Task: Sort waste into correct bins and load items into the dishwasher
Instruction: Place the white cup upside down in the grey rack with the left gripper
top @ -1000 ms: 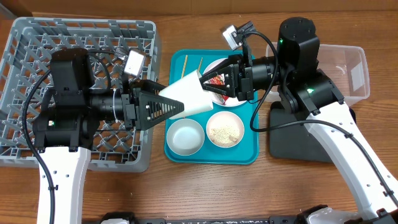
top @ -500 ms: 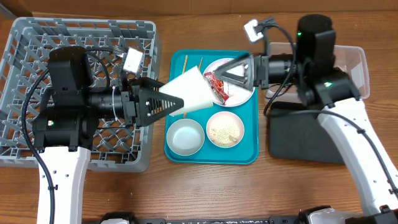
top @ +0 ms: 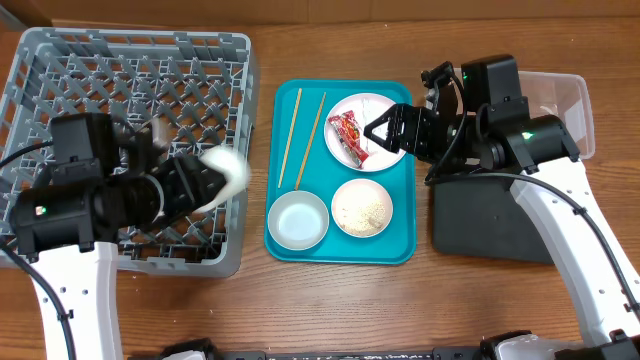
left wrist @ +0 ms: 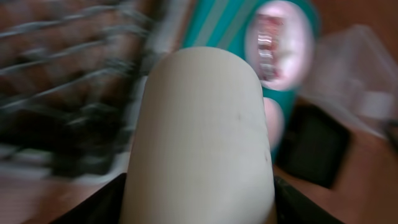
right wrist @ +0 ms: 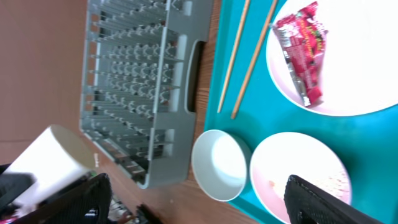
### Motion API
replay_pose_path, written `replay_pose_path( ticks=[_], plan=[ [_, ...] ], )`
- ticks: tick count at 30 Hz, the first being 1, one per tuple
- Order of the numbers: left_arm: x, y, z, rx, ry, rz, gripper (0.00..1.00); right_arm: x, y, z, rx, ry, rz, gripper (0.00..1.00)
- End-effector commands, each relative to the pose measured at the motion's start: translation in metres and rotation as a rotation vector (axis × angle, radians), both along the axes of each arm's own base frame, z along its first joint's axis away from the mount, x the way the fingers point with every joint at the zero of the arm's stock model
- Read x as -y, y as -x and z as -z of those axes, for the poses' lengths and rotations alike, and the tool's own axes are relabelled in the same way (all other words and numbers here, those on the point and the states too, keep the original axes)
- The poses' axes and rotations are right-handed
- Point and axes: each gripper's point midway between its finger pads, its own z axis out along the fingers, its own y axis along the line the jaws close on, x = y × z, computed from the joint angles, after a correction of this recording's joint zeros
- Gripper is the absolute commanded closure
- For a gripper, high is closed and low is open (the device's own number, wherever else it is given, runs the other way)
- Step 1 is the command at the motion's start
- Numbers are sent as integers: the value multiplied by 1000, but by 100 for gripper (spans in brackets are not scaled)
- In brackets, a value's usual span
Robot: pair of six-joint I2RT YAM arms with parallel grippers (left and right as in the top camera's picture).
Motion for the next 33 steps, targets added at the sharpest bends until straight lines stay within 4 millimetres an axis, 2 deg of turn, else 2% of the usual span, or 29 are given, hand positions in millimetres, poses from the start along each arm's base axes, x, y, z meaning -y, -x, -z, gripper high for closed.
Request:
replay_pose_path(
  ticks=[1,2,4,8,11,15,20,24,28,29,30,31,33],
  plan=[
    [-82,25,12,-134,-419,-251,57,2,-2,-1,42,44,-13,10],
    [-85,29,17,-163,-436,-263,57,1,-1,-1,41,45,-15,10],
    [-86,38,38,-233,-442,-263,55,1,0,0,34,46,-18,10],
    [-85,39,70,-286,-435,-257,53,2,2,2,27,51,-22,9],
    [-81,36,91,-306,-405,-255,57,3,4,4,23,61,-28,9],
    [-75,19,100,-280,-379,-229,59,3,4,4,24,61,-28,9],
    [-90,19,106,-312,-454,-264,54,3,5,4,18,62,-28,9],
    [-84,18,119,-362,-410,-259,46,3,5,4,18,62,-28,9],
    [-65,19,138,-421,-305,-217,43,3,6,5,15,63,-28,9],
    [-64,19,142,-431,-297,-214,41,3,6,5,14,63,-29,9],
    [-65,18,146,-438,-302,-215,30,3,6,5,11,65,-28,9],
    [-66,17,147,-441,-307,-220,25,3,7,5,10,65,-28,9],
    [-69,14,148,-436,-310,-231,1,3,7,6,5,66,-29,9]
  ],
)
